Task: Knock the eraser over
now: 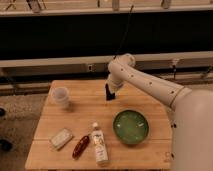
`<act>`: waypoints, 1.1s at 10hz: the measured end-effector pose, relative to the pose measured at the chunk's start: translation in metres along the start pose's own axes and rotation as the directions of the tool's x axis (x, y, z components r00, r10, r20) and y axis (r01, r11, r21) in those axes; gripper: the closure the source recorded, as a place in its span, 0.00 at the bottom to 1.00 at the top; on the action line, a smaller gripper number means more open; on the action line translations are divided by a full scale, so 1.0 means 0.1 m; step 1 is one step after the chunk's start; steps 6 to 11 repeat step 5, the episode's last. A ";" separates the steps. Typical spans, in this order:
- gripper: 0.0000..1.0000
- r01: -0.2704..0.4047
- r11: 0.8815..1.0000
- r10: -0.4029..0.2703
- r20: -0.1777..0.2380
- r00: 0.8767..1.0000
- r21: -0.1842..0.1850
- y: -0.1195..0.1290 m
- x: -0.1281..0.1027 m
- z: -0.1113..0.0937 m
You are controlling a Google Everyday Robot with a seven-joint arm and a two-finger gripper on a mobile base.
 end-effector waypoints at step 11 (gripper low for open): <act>1.00 0.053 0.998 -0.053 0.020 0.998 0.018 -0.20 -0.30 0.00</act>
